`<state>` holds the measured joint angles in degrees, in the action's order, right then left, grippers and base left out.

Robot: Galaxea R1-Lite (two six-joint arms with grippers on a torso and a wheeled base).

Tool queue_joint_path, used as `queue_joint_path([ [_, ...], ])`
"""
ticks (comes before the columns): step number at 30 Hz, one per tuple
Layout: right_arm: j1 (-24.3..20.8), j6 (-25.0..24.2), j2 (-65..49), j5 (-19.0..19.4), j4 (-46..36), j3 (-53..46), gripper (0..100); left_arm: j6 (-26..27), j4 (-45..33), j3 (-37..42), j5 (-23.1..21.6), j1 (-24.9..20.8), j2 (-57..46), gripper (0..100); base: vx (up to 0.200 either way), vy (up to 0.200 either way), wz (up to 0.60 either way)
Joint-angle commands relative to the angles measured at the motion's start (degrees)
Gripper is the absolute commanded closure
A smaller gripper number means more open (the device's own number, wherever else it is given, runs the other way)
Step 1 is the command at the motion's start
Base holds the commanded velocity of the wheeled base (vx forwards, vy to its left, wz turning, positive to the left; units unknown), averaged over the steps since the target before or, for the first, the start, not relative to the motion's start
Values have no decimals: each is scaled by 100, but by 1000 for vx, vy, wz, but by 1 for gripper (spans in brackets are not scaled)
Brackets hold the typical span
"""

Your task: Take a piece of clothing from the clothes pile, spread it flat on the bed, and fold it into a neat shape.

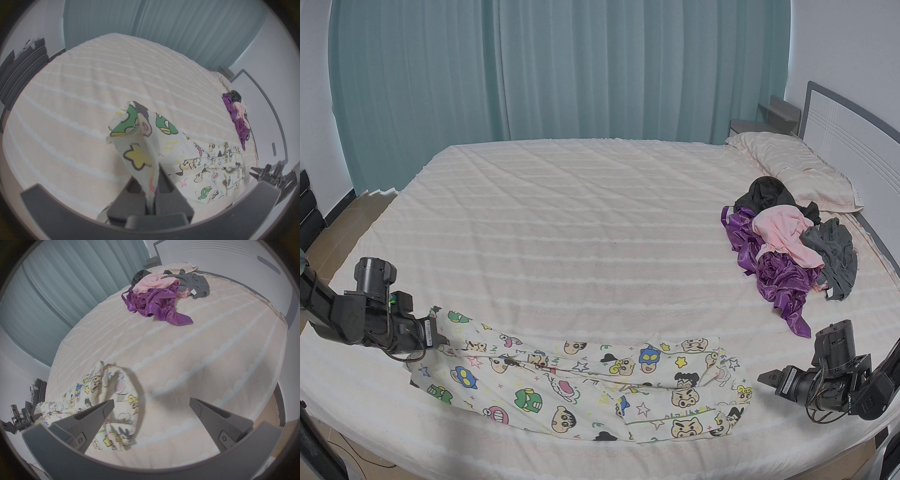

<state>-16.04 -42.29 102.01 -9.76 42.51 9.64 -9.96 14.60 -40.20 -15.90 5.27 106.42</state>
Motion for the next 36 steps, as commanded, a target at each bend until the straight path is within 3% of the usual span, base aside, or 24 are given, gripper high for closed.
queue_joint_path([
  [1, -13, 10, -6, 1, 3, 3, 0, 152, -256, -172, -115, 677, -570, 100, 0, 0, 0],
  [9, -4, 28, 3, -25, 3, -6, 0, 609, -959, -708, -616, 2013, -720, 100, 0, 0, 0],
  [12, -13, 37, -6, -34, -6, 3, 0, 847, -1223, -928, -634, 2251, -772, 100, 0, 0, 0],
  [15, -22, 37, 12, -43, -6, 11, 0, 1031, -1408, -928, -608, 2207, -887, 100, 0, 0, 0],
  [18, -39, 37, 21, -52, -6, 3, 0, 943, -1663, -893, -476, 1635, -1194, 100, 0, 0, 0],
  [21, -66, 37, 3, -52, 3, 3, 0, 671, -1891, -884, -28, 994, -1431, 100, 0, 0, 0],
  [31, -206, 19, -6, -69, -6, -6, 0, -1157, -1865, -945, 2012, -2390, -1511, 100, 0, 0, 0],
  [36, -312, 10, -6, -69, -6, -15, 0, -1755, -1856, -1244, 2258, -3620, -684, 100, 0, 0, 0],
])
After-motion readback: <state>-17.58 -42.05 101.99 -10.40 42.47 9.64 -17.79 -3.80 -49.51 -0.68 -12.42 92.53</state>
